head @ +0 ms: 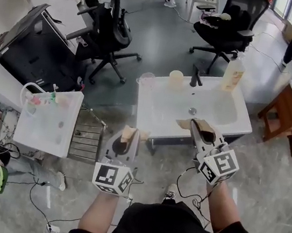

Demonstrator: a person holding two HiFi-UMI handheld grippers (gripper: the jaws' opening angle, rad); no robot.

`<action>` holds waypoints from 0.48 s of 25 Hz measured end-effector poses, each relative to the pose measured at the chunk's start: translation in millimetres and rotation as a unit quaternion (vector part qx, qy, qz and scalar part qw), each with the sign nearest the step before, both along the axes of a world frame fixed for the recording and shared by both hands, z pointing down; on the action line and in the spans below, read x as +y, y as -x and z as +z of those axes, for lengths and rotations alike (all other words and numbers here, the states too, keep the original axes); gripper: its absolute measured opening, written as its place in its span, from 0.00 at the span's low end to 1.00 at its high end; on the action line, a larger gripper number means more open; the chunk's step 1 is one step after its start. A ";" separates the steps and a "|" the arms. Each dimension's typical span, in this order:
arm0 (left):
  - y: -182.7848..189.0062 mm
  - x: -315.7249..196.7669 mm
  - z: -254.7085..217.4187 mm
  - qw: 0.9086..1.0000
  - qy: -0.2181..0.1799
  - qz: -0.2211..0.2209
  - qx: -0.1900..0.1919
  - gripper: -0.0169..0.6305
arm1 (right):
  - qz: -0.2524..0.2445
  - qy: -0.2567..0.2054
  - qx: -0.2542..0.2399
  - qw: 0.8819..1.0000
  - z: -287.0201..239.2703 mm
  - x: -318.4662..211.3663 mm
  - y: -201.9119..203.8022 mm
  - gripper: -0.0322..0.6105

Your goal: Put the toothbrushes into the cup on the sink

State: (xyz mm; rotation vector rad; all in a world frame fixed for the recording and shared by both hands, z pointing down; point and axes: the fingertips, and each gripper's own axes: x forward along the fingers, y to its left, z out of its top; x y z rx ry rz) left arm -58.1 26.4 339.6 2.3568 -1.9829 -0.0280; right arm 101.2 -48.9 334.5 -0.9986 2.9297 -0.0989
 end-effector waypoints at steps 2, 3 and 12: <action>-8.9 -11.3 0.3 1.000 -0.001 -0.008 -0.001 0.13 | -0.008 0.001 0.000 1.000 2.3 -11.2 -7.9 0.08; -12.7 -16.5 0.6 1.000 -0.001 -0.010 -0.002 0.13 | -0.012 0.001 0.000 1.000 3.2 -16.0 -11.0 0.08; -25.3 -50.6 4.0 1.000 0.009 -0.016 -0.009 0.13 | -0.017 0.008 -0.007 1.000 6.3 -50.6 -24.0 0.08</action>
